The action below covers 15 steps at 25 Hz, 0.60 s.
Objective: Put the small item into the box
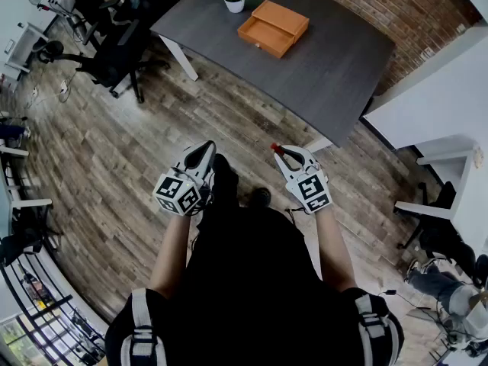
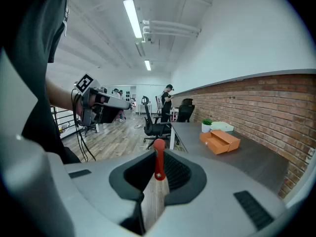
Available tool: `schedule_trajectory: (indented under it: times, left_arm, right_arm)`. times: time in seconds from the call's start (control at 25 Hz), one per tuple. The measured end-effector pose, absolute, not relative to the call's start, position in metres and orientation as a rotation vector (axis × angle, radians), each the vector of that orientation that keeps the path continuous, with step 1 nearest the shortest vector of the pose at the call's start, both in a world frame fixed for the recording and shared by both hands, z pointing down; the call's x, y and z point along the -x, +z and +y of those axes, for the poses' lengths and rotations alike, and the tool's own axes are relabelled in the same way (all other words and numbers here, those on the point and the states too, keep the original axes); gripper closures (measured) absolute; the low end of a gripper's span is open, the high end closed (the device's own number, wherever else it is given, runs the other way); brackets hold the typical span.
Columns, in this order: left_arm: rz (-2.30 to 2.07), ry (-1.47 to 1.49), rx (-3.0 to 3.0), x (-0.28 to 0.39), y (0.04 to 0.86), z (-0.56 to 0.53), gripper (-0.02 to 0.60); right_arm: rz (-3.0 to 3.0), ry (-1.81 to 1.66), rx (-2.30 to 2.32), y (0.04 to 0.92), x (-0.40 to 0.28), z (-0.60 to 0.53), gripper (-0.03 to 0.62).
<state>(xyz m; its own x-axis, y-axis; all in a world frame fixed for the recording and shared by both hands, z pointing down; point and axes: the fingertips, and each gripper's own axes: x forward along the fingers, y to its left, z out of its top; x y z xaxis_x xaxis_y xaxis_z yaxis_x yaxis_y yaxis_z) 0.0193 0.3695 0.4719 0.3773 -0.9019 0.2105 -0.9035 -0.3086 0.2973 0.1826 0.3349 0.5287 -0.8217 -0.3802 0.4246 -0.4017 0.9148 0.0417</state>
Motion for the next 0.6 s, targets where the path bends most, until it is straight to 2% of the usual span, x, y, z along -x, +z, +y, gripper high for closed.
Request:
schedule_trajectory:
  times: [0.6]
  left_arm:
    - [-1.558, 0.010, -2.293, -0.033, 0.473, 0.376, 0.558]
  right_arm:
    - [-2.657, 0.072, -0.542, 0.526, -0.194, 0.343, 0.528]
